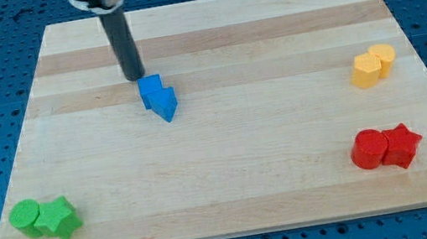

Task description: Slide the blue cube a bit right

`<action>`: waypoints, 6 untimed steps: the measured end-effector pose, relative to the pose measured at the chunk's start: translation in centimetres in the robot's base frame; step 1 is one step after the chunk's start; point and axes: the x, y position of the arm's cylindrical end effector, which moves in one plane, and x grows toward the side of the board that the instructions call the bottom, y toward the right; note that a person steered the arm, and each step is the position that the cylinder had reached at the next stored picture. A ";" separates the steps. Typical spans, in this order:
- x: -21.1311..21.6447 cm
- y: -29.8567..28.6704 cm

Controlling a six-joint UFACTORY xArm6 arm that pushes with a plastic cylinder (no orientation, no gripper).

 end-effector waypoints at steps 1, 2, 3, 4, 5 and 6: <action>-0.2 -4.4; 2.7 -7.8; 5.8 -7.4; 6.3 -4.5; 6.1 -1.4; 6.1 0.7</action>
